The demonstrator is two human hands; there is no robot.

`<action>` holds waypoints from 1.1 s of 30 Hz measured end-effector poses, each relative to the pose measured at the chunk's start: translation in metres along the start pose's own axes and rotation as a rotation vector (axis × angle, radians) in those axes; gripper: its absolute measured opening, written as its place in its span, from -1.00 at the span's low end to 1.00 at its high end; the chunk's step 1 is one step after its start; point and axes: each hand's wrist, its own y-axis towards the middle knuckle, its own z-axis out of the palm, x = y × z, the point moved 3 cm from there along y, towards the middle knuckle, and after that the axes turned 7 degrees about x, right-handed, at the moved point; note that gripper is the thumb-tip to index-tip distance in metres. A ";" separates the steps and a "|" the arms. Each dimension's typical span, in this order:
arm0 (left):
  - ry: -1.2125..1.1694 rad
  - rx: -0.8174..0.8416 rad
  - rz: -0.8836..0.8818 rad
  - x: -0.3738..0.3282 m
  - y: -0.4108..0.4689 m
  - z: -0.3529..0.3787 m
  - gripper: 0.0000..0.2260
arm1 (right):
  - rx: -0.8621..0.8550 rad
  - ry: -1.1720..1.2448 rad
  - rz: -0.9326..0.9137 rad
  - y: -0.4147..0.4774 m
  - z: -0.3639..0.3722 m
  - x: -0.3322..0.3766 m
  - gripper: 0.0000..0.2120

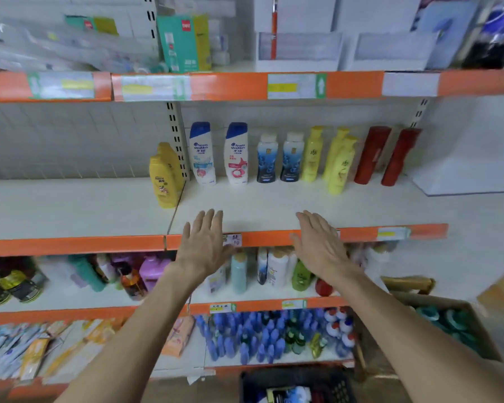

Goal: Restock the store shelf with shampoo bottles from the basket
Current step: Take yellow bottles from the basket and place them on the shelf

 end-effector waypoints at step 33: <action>-0.114 0.678 -0.057 -0.138 -0.071 0.479 -0.66 | 0.661 0.053 0.183 -0.161 0.386 -0.253 -0.73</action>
